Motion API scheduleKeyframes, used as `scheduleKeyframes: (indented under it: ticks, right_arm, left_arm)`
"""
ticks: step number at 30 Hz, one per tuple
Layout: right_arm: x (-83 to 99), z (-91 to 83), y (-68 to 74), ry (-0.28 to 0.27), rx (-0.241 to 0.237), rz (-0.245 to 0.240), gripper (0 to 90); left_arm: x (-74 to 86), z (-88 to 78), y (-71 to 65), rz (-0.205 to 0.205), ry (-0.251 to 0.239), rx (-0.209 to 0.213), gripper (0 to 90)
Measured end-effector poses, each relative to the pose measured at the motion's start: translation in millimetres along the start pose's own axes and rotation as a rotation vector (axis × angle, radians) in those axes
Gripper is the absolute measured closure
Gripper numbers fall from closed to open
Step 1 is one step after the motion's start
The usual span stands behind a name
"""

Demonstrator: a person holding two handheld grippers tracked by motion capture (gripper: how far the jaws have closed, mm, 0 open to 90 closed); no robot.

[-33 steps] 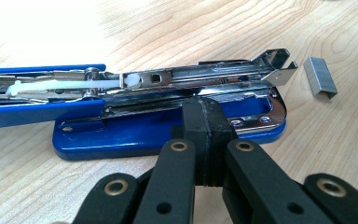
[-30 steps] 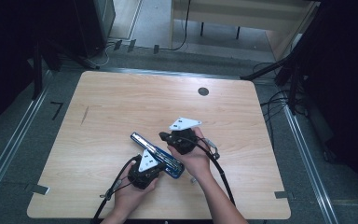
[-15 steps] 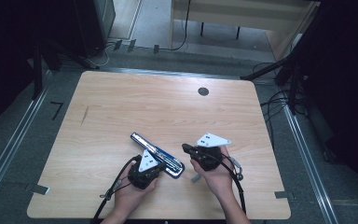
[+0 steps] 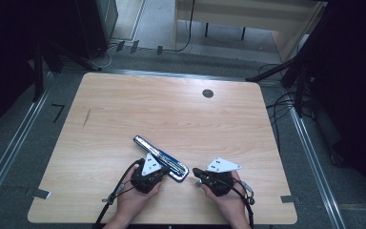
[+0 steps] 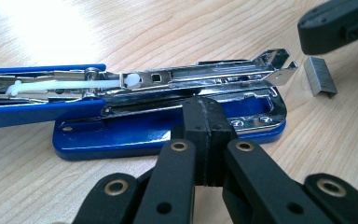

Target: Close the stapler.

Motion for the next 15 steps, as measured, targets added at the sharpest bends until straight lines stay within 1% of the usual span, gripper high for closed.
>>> scheduleKeyframes:
  ticks: [4,5,10,13,15]
  right_arm:
    - [4.3,0.4,7.0,0.011,-0.005,-0.017,90.0]
    - [7.6,1.7,9.5,0.016,-0.011,-0.014,90.0]
    - [12.5,5.3,12.3,0.027,-0.012,-0.014,90.0]
    - [14.8,6.2,14.7,0.035,-0.01,-0.028,90.0]
    - [16.7,6.5,15.6,0.04,-0.012,-0.028,90.0]
  left_arm:
    - [0.0,0.0,0.0,0.0,0.0,0.002,90.0]
    - [0.0,-0.1,0.1,0.0,0.001,0.002,90.0]
    - [-0.2,0.1,-0.1,-0.003,-0.002,0.004,90.0]
    - [-0.1,0.0,-0.1,-0.006,0.0,0.006,90.0]
    - [-0.1,0.0,0.0,-0.006,0.0,0.006,90.0]
Point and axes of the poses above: each handheld gripper's, and its own axes: z roughly forward along the jaws, x roughly out of its underside, y roughly to its left, the point moved 9 cm from there along z, roughly forward along the jaws, and after that the axes turned 4 degrees about y, right-handed, at the moved point
